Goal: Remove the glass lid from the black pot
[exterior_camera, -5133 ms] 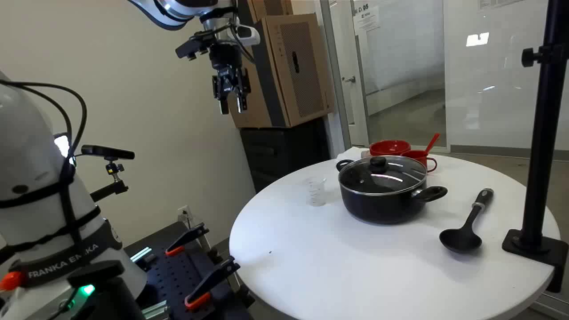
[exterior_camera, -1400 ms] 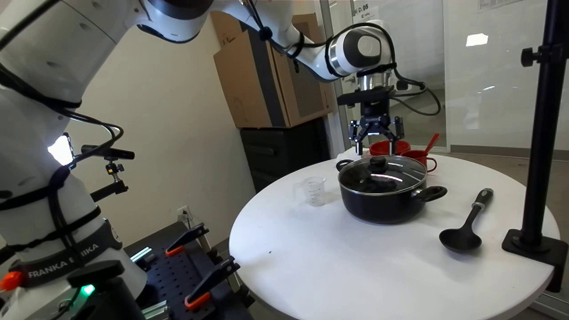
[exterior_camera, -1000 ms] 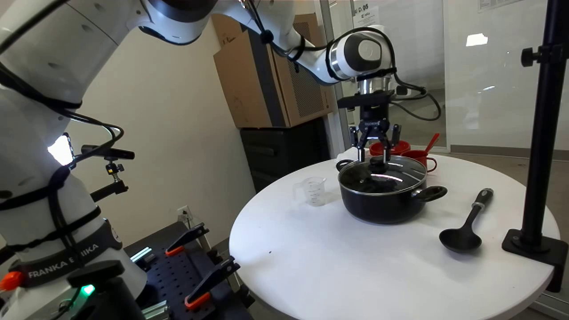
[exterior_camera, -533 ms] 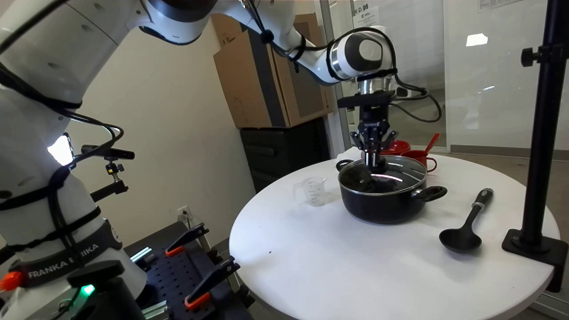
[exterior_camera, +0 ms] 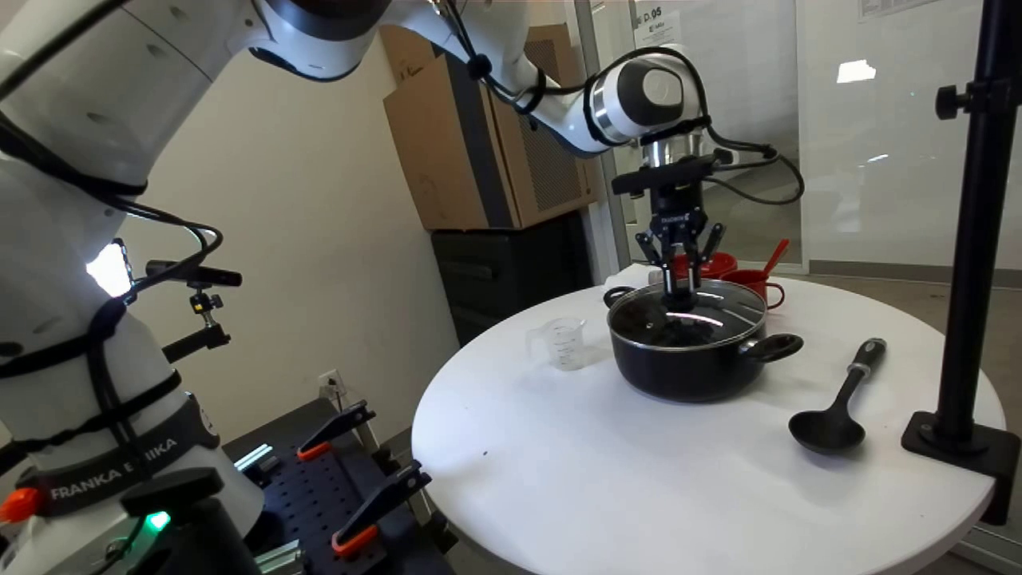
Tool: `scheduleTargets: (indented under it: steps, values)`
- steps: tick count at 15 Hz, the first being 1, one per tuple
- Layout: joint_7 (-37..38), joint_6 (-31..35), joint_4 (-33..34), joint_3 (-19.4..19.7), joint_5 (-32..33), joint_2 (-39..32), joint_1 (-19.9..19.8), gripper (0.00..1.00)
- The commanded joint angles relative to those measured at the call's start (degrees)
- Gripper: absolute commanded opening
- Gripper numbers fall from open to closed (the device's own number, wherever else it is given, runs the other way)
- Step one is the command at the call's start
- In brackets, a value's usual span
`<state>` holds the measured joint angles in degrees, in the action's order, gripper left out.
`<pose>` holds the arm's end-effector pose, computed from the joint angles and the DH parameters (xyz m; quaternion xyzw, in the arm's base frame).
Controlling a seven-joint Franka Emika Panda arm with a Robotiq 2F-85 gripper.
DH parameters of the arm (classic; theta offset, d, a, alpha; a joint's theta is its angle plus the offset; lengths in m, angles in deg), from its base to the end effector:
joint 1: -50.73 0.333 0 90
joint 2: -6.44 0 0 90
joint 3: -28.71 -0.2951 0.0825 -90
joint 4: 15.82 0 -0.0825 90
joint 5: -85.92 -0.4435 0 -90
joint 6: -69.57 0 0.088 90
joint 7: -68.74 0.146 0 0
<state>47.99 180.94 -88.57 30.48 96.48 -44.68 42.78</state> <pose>0.7379 -0.1423 0.1159 0.9794 0.1418 -0.1292 0.0623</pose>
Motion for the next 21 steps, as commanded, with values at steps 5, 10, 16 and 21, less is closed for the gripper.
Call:
scheduleTargets:
  steps: [5, 10, 16, 21]
  values:
    - [-1.8, 5.3, -0.8, -0.2, 4.1, -0.8, 3.3, 0.94]
    - [-1.6, 4.3, 0.0, -0.4, 2.9, -1.8, 2.9, 1.00]
    - [-1.1, 4.5, 0.7, 0.0, 1.7, -1.7, 0.2, 0.68]
    - [-1.2, 4.6, 0.3, -0.4, 1.0, -1.2, -0.3, 0.71]
